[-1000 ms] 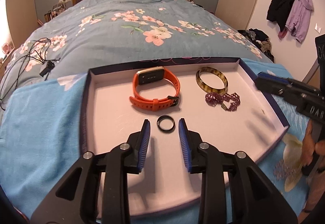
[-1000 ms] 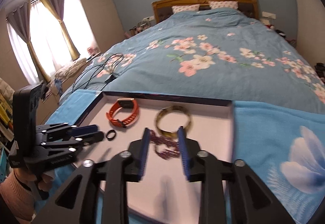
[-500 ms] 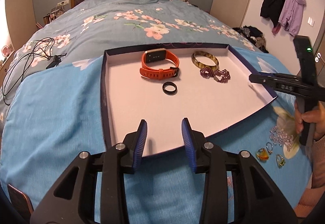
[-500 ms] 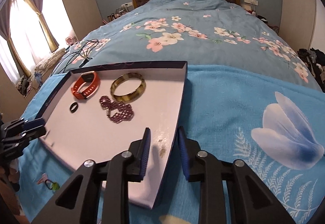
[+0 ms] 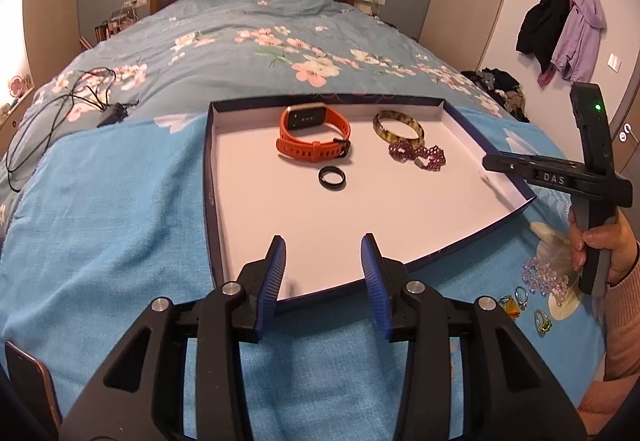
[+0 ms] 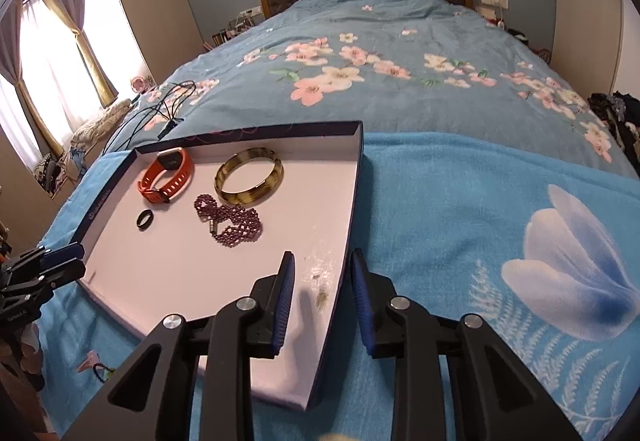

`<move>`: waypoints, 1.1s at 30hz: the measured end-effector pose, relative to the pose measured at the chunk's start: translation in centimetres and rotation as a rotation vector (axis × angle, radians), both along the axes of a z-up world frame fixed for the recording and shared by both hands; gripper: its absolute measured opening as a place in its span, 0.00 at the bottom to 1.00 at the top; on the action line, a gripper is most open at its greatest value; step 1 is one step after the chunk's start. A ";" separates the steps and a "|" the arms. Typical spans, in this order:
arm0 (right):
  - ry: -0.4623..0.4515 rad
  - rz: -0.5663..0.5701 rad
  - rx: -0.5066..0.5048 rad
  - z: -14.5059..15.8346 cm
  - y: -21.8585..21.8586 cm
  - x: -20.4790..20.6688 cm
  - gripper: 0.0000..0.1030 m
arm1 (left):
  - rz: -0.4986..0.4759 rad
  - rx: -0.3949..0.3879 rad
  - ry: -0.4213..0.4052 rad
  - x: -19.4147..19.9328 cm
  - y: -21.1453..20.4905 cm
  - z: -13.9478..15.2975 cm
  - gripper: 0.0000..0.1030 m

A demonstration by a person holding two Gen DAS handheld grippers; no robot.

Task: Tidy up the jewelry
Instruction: 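Open both tools to drop the ring and purple bracelet in the box, withdraw, then grasp the pink hair tie with the left tool while the right tool grasps the clear bead bracelet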

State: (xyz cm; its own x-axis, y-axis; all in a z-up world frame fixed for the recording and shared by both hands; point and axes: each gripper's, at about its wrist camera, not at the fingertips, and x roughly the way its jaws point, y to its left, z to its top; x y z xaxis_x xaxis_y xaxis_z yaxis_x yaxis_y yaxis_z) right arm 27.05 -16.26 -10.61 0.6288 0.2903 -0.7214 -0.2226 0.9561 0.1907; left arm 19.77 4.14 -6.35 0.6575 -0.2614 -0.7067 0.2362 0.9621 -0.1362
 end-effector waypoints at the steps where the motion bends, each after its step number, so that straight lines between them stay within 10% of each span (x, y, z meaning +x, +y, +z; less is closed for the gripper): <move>1: -0.010 0.005 0.006 0.3 -0.1 -0.5 0.30 | -0.002 0.000 -0.012 -0.3 -0.1 0.2 0.38; 17: -0.034 0.237 -0.015 0.8 0.6 -12.0 0.36 | -0.199 0.049 -0.059 -7.4 -4.1 0.4 0.42; 33: 0.010 0.227 -0.080 -1.5 1.6 -13.0 0.46 | -0.189 0.117 0.050 -8.0 -5.0 -2.6 0.39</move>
State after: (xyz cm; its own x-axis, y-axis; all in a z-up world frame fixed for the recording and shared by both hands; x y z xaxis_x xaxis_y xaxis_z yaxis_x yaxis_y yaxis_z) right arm 14.00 -14.65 -12.08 0.5465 0.3654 -0.7535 -0.4322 0.8938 0.1200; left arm 11.78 -0.85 -8.92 0.5676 -0.2912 -0.7701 0.4095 0.9113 -0.0428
